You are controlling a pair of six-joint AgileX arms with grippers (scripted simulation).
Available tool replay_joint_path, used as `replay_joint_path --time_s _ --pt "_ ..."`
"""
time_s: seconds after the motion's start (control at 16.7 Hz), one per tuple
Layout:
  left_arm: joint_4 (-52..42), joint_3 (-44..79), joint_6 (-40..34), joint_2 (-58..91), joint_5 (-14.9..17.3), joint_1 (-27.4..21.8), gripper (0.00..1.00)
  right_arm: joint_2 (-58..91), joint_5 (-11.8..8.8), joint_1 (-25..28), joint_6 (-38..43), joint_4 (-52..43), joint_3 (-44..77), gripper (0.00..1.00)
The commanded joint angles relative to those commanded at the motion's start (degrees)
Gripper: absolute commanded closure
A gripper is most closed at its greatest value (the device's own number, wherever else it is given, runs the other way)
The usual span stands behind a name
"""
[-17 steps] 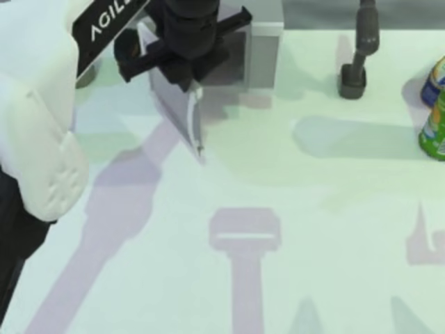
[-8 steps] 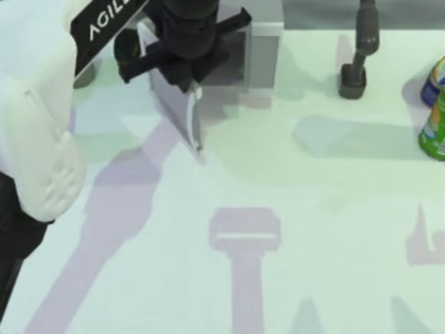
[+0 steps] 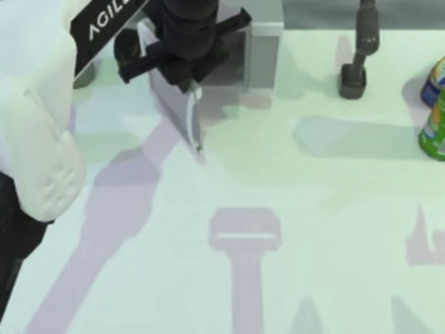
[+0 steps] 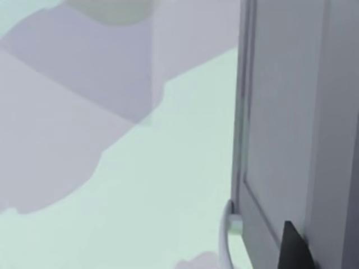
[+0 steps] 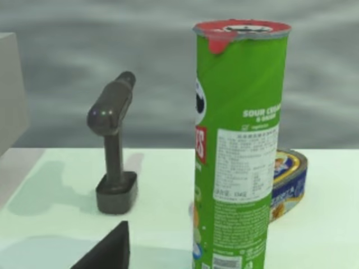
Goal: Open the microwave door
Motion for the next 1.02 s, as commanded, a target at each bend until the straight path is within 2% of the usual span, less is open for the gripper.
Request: replay_joint_path --time_s 0.78,1.02 --pt "-0.1 -0.1 0.0 -0.4 0.1 -0.2 1.00 0.0 0.0 0.0 0.0 0.0 0.0 0.00" --pt "-1.8 0.5 1.3 0.0 2.8 1.2 1.00 0.0 0.0 0.0 0.0 0.0 0.0 0.00"
